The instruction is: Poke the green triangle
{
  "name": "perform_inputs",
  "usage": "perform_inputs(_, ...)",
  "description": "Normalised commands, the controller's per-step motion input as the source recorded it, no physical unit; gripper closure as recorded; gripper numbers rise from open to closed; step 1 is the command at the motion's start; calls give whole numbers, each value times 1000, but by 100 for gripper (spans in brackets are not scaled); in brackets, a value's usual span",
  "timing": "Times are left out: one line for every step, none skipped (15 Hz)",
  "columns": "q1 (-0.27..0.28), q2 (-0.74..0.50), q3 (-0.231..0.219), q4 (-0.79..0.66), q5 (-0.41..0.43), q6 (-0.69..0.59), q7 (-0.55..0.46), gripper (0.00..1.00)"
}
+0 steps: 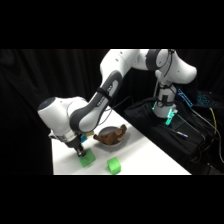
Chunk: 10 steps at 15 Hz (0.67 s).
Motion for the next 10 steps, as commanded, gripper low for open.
perform_inputs(-25, 130, 4, 260, 36, -233, 31, 99)
perform_inputs(-18, -52, 22, 54, 38, -147, 3, 99)
perform_inputs(-2, -169, 16, -86, 37, -65, 41, 74)
perform_inputs(27, -334, 6, -279, 15, 22, 63, 73)
perform_inputs(32, -454, 21, -420, 18, 78, 44, 62)
perform_inputs(57, -558, 5, -544, -3, 128, 79, 52)
perform_inputs(66, -614, 3, -618, -13, 154, 84, 38)
perform_inputs(77, -699, -5, -718, -30, 169, 99, 28)
perform_inputs(73, -718, -3, -746, -33, 185, 95, 15)
perform_inputs(81, -725, -20, -751, -55, 171, 120, 4)
